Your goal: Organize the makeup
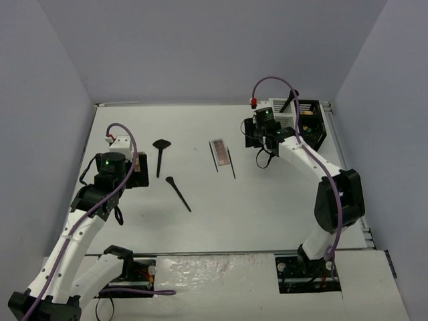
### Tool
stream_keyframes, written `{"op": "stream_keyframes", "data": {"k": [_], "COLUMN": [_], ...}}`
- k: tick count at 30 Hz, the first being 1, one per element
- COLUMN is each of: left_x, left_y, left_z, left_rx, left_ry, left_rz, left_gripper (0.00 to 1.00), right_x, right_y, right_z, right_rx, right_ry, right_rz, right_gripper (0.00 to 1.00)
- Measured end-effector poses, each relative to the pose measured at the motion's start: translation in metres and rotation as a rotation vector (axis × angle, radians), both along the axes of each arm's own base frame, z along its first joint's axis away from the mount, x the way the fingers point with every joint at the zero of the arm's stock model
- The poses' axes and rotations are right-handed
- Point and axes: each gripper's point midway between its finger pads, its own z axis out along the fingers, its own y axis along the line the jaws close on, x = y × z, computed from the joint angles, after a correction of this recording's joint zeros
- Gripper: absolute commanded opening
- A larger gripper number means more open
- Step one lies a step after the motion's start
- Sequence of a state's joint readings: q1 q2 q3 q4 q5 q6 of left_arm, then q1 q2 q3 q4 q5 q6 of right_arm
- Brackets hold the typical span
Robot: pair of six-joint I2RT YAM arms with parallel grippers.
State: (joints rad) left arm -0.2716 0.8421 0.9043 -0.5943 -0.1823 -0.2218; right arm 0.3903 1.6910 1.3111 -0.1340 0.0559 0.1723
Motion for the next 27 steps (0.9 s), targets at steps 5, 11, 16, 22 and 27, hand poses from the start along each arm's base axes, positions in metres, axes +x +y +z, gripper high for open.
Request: {"op": "stream_keyframes", "data": {"k": [5,11,16,22,27], "left_x": [0.0,0.001,0.001,0.001,0.001], "left_y": [0.0,-0.001,-0.001,-0.002,-0.003], "left_z": [-0.001,-0.002,-0.002,-0.003,-0.003], "left_rx": [0.0,0.001,0.0,-0.004,-0.008], "left_ry": [0.004,0.009,0.009,0.011,0.013], "left_rz": [-0.002,-0.002,-0.003,-0.008,-0.011], "left_gripper": [0.97,0.97,0.97,0.97,0.97], "right_x": [-0.016,-0.026,-0.036,-0.035,-0.031], "right_y": [0.022,0.041,0.048,0.056,0.058], "right_z": [-0.043,-0.091,-0.116,-0.114,-0.12], "right_rx": [-0.025,-0.047,-0.053,-0.049,-0.052], "right_ry": [0.114,0.227,0.293,0.287,0.294], "right_rz": [0.057,0.109,0.139,0.155,0.155], "right_gripper": [0.42,0.42,0.42,0.42,0.41]}}
